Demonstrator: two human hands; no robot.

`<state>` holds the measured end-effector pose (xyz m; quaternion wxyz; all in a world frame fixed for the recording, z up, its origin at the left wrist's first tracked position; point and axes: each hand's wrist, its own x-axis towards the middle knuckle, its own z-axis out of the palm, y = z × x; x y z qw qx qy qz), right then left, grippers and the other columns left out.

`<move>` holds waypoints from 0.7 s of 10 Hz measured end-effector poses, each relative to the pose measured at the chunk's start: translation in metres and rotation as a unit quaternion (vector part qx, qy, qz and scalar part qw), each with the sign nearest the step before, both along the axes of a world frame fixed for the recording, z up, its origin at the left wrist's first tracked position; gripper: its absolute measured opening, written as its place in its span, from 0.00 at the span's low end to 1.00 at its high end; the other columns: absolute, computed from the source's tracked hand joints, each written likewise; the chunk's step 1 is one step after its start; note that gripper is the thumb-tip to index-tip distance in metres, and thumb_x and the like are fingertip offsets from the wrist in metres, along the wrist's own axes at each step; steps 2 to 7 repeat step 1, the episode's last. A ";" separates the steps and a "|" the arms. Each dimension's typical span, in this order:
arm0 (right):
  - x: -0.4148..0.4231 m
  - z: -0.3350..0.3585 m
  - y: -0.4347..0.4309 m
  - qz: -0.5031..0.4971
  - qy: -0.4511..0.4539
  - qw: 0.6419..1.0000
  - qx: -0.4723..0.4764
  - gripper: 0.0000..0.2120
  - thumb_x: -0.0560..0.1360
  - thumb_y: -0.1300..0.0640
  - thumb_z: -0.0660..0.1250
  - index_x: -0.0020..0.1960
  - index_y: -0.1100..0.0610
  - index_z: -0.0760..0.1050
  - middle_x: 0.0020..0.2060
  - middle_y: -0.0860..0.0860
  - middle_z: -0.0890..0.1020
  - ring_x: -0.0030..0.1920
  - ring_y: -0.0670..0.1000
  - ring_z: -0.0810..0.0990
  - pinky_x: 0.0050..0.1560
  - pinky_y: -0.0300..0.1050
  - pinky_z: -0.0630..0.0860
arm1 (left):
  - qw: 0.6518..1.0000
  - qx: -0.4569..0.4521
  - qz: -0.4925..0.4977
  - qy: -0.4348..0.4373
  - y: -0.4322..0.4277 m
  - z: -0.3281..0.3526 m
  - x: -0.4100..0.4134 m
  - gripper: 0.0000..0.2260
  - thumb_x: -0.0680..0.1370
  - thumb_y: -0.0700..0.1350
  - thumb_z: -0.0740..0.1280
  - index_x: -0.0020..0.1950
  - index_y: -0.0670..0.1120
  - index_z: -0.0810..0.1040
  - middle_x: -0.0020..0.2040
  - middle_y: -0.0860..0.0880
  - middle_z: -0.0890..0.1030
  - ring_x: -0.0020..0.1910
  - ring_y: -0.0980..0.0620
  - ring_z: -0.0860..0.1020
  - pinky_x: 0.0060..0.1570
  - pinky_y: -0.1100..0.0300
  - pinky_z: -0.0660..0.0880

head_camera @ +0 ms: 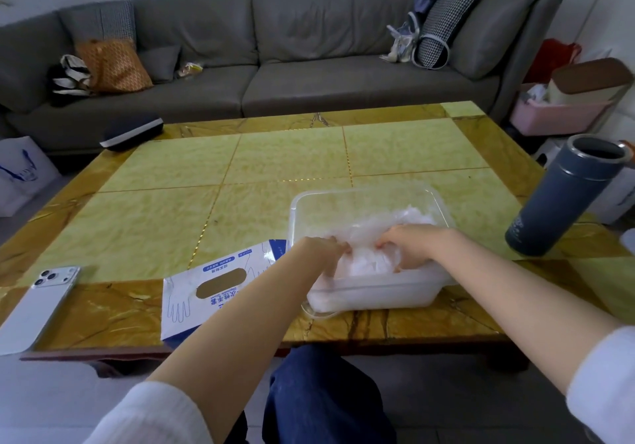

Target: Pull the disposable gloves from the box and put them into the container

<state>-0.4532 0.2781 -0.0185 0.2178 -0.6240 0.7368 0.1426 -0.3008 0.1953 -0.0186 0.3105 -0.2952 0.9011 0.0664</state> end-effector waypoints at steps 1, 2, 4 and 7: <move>-0.003 0.008 0.010 -0.022 0.016 0.998 -0.056 0.28 0.72 0.52 0.71 0.70 0.50 0.67 0.68 0.49 0.70 0.65 0.53 0.71 0.62 0.49 0.71 | 0.993 -0.070 -0.038 0.085 0.002 0.011 0.005 0.26 0.78 0.45 0.66 0.74 0.47 0.61 0.69 0.46 0.67 0.63 0.44 0.72 0.59 0.53 0.70; -0.003 0.008 0.010 -0.022 0.016 0.998 -0.056 0.28 0.72 0.52 0.71 0.70 0.50 0.67 0.68 0.49 0.70 0.65 0.53 0.71 0.62 0.49 0.71 | 0.993 -0.070 -0.038 0.085 0.002 0.011 0.005 0.26 0.78 0.45 0.66 0.74 0.47 0.61 0.69 0.46 0.67 0.63 0.44 0.72 0.59 0.53 0.70; -0.003 0.008 0.010 -0.022 0.016 0.998 -0.056 0.28 0.72 0.52 0.71 0.70 0.50 0.67 0.68 0.49 0.70 0.65 0.53 0.71 0.62 0.49 0.71 | 0.993 -0.070 -0.038 0.085 0.002 0.011 0.005 0.26 0.78 0.45 0.66 0.74 0.47 0.61 0.69 0.46 0.67 0.63 0.44 0.72 0.59 0.53 0.70; -0.003 0.008 0.010 -0.022 0.016 0.998 -0.056 0.28 0.72 0.52 0.71 0.70 0.50 0.67 0.68 0.49 0.70 0.65 0.53 0.71 0.62 0.49 0.71 | 0.993 -0.070 -0.038 0.085 0.002 0.011 0.005 0.26 0.78 0.45 0.66 0.74 0.47 0.61 0.69 0.46 0.67 0.63 0.44 0.72 0.59 0.53 0.70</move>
